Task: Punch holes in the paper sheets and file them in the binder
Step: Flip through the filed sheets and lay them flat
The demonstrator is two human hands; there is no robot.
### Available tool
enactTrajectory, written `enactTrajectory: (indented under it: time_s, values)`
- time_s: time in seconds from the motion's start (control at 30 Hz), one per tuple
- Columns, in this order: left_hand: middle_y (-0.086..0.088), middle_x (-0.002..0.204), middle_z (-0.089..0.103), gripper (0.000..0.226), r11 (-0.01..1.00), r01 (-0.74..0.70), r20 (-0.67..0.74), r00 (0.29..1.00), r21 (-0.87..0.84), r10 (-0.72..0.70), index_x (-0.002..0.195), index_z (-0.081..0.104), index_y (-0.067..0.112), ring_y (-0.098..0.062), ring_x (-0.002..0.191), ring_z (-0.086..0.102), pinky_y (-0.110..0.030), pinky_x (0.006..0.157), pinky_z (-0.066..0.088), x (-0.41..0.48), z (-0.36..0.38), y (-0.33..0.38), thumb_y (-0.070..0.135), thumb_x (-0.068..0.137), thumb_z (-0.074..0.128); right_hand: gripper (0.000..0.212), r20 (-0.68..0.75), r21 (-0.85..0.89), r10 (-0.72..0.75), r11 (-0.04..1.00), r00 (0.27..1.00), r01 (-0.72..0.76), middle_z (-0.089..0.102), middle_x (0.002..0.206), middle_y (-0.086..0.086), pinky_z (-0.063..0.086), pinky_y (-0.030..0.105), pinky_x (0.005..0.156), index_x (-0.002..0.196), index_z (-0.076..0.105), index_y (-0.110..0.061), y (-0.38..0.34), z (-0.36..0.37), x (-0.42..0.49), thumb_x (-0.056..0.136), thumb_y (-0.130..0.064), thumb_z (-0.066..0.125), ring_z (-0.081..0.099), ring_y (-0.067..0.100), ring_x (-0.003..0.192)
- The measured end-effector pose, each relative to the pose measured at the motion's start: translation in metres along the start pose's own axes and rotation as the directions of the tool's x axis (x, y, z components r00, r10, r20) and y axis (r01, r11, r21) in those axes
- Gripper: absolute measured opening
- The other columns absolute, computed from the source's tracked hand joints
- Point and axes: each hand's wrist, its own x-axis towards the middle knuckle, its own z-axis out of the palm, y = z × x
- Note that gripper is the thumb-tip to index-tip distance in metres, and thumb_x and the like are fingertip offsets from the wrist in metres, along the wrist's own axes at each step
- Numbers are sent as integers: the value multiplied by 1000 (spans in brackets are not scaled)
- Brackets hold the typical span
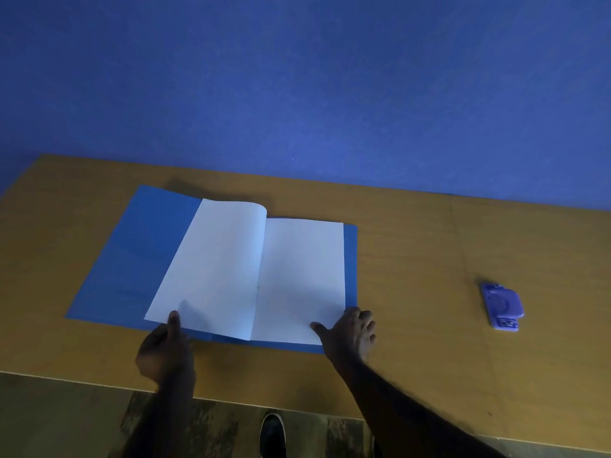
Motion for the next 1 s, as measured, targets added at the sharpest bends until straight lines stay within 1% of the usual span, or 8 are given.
enactTrajectory:
  time_s: [0.13,0.23,0.37,0.47,0.57,0.67,0.87,1.0]
  values:
    - [-13,102,61,52,999,-54,-117,992,5,55,115,54,3,-23,80,57,-27,72,47,-15,-1,6,38,81,73,87,-5,-15,30,999,1000,-30,45,130,10,40,37,97,131,42,-9,-2,2,0,70,-64,72,45,25,119]
    - [-17,97,59,40,932,-362,26,932,28,361,113,51,3,-17,68,55,-5,62,40,-42,3,8,22,84,71,80,0,20,36,999,999,-36,47,128,8,40,37,96,127,46,-12,-2,3,0,70,-60,75,46,24,117]
    - [3,87,58,17,660,-749,477,602,58,640,100,57,17,-7,73,57,-14,62,46,-76,16,2,24,87,66,62,8,187,29,982,1000,-30,54,122,5,41,39,93,116,46,-20,-4,6,-3,70,-40,82,52,23,112]
    - [9,102,62,19,475,-880,784,303,11,543,104,61,23,-1,92,57,-17,80,49,-93,32,-11,30,86,64,65,-2,251,32,967,999,-30,58,120,7,41,40,92,115,41,-23,-1,6,-4,68,-30,86,55,26,111]
    - [4,137,54,42,315,-949,907,122,-12,404,124,59,23,-12,128,48,-28,104,37,-99,48,-30,36,84,66,66,12,271,44,961,999,-45,60,121,7,40,42,93,116,39,-24,-1,3,-2,70,-26,85,57,28,112]
    - [3,151,39,61,244,-970,946,71,-8,315,136,51,23,-17,140,36,-32,108,30,-102,57,-39,41,81,71,65,57,341,84,935,995,-98,61,124,7,36,43,97,121,38,-22,1,0,1,72,-22,82,55,28,116]
    - [-2,142,52,71,167,-986,938,59,1,342,129,58,22,-21,130,49,-35,100,38,-103,60,-43,55,69,76,58,168,493,121,849,978,-190,64,121,0,35,43,104,126,51,-18,-2,-8,2,79,-44,73,57,23,116]
    - [-2,140,54,70,161,-987,934,69,13,350,128,59,22,-21,128,52,-36,99,40,-103,61,-44,54,68,77,68,189,482,170,842,967,-243,69,103,-1,50,48,92,101,64,-21,4,10,13,52,-68,56,65,25,94]
